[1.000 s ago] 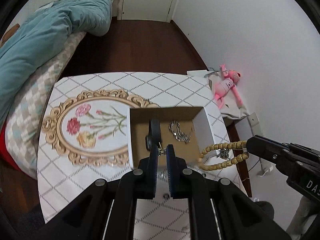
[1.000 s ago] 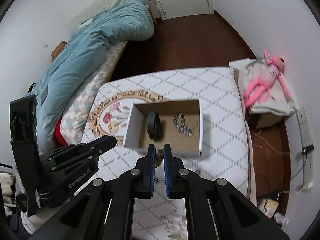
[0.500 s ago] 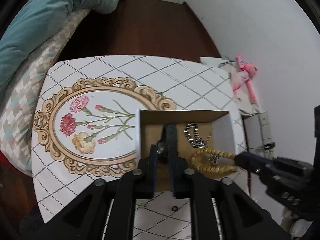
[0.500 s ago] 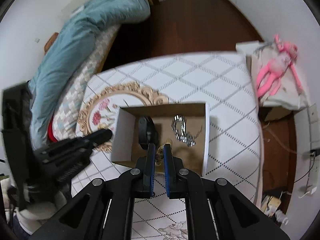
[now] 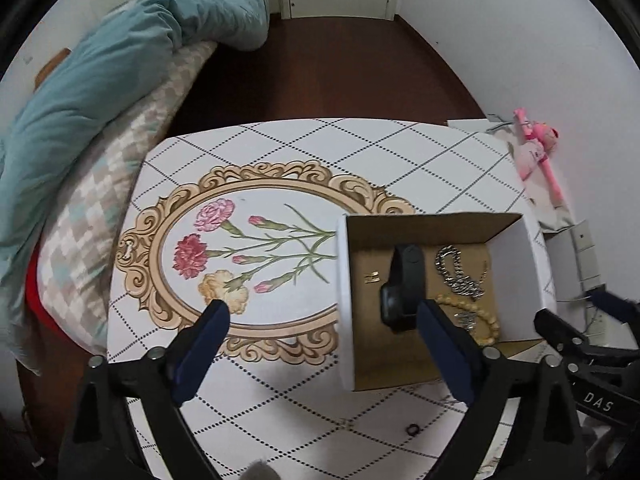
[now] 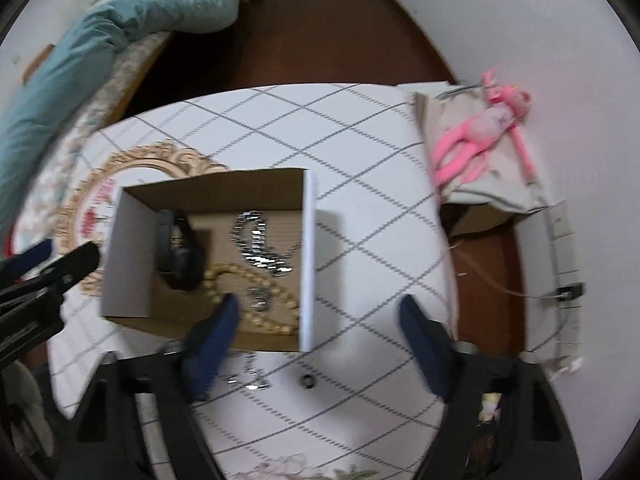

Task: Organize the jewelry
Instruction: 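Carry the bead bracelet with the right tool into the box while the left tool drops the earring there, then open both tools and lift them away from the box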

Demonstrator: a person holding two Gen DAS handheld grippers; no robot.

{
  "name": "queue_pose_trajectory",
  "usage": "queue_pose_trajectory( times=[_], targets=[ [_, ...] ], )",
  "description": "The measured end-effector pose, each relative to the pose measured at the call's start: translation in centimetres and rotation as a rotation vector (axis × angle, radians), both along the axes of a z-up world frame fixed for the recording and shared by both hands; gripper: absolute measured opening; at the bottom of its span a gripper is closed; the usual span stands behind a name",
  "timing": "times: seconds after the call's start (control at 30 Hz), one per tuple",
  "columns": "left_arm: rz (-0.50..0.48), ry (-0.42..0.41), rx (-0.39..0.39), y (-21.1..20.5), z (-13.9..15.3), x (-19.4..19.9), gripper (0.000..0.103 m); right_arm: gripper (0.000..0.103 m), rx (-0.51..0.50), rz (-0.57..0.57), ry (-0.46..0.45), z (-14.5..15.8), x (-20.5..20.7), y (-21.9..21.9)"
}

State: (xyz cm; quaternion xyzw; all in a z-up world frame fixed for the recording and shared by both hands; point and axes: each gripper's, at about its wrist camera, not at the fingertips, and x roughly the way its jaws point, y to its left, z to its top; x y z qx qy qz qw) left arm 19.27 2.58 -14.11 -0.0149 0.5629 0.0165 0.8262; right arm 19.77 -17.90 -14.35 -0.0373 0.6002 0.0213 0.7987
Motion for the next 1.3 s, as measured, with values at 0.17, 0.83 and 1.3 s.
queue_pose_trajectory(
  times=[0.17,0.83,1.3],
  targets=[
    [0.012,-0.001,0.01,0.0,-0.6,-0.7,0.103,0.102,-0.071,0.001,-0.027,-0.5,-0.4,0.2],
    [0.024,-0.136,0.036,-0.4,4.2,-4.8,0.103,0.103,-0.06,-0.013,-0.176,4.2,-4.9,0.5],
    [0.015,-0.285,0.001,-1.4,11.8,-10.0,0.103,0.103,-0.02,-0.056,-0.35,12.0,-11.3,-1.1]
  ],
)
